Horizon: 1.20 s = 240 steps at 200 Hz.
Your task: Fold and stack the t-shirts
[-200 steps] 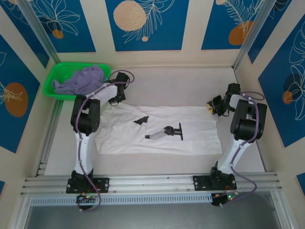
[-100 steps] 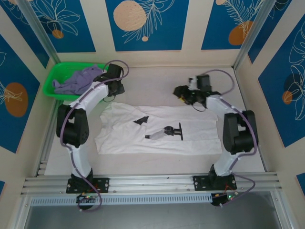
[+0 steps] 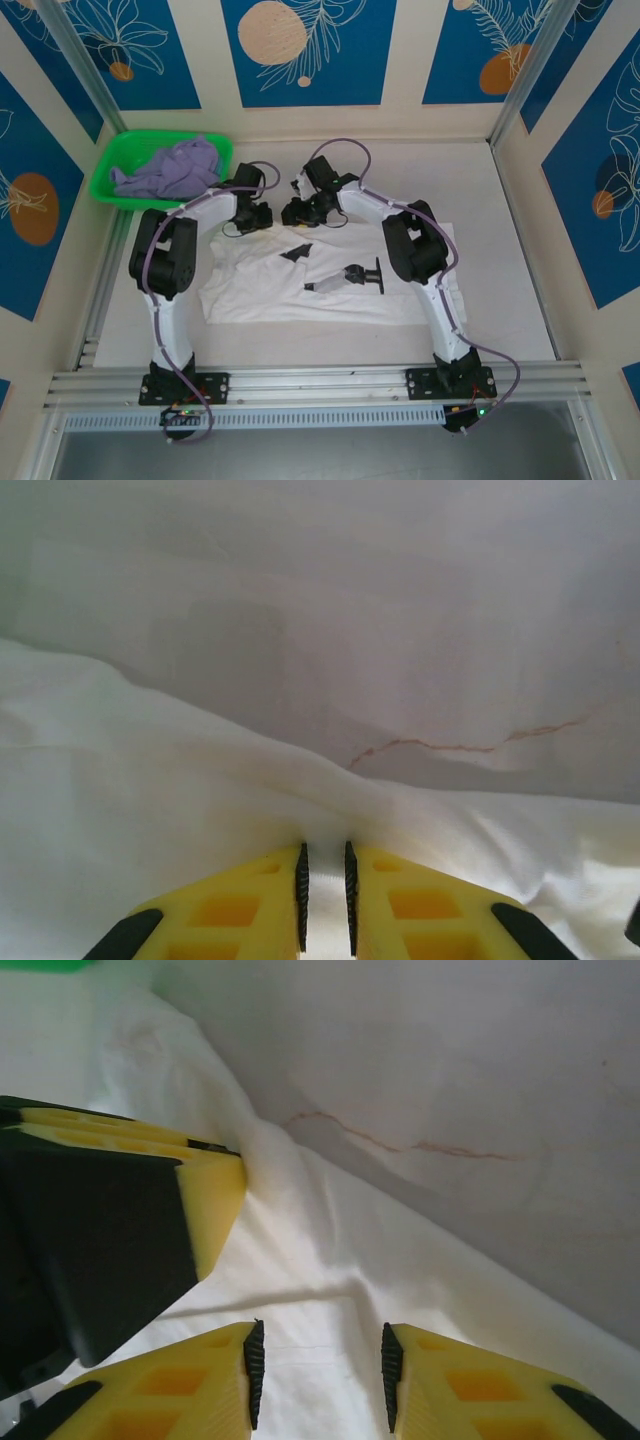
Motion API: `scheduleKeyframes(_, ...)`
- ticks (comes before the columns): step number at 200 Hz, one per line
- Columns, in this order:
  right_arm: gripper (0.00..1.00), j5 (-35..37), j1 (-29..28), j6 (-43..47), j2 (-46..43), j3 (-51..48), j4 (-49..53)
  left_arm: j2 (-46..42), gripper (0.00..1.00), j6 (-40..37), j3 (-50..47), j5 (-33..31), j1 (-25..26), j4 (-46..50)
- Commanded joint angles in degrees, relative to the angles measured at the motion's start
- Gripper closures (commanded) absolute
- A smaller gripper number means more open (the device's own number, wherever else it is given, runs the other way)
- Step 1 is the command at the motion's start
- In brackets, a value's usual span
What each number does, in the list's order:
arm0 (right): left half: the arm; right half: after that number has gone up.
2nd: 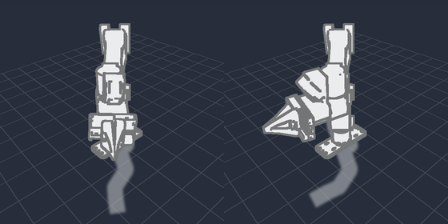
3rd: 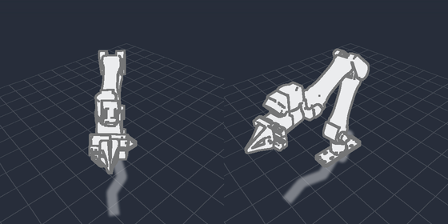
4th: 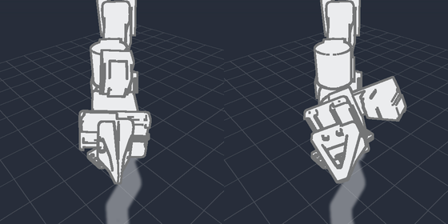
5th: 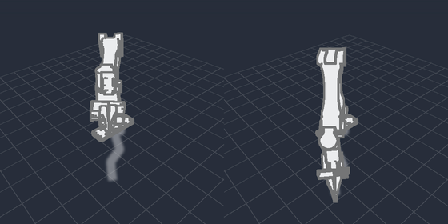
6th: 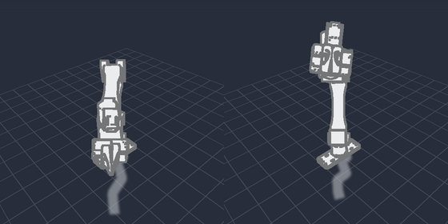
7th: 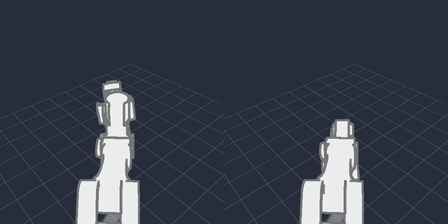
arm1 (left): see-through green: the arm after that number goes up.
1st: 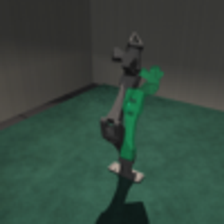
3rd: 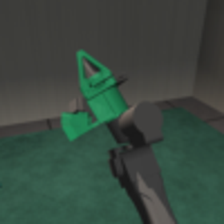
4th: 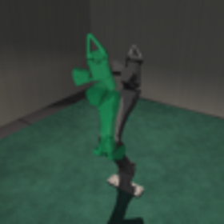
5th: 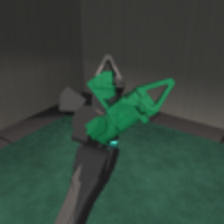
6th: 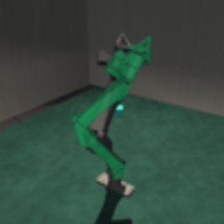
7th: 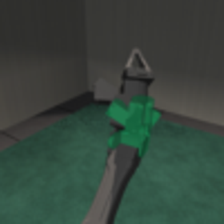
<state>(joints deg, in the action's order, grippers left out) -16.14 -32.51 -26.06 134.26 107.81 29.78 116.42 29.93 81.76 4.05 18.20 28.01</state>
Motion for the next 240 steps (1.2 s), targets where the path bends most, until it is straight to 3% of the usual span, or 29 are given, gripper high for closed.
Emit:
scheduleKeyframes(1, 0.62, 2.05, -0.14, 2.35, 1.30, 3.25, 5.65, 1.49, 0.81, -1.60, 1.21, 0.27, -0.09, -0.67)
scheduleKeyframes(108, 0.74, 3.67, -2.75, 5.40, 3.91, 6.52, 9.29, 2.50, 0.82, -0.44, 0.62, -1.04, -0.38, -0.62)
scheduleKeyframes(156, 0.90, 5.28, -3.78, 7.33, 3.66, 7.78, 10.47, 2.29, 0.83, 0.12, 0.07, -1.73, -0.40, -0.83)
scheduleKeyframes(240, 0.91, 8.14, -5.79, 13.83, -4.27, -3.17, 6.08, 2.09, 0.84, 1.07, -0.37, -3.09, -0.79, -0.67)
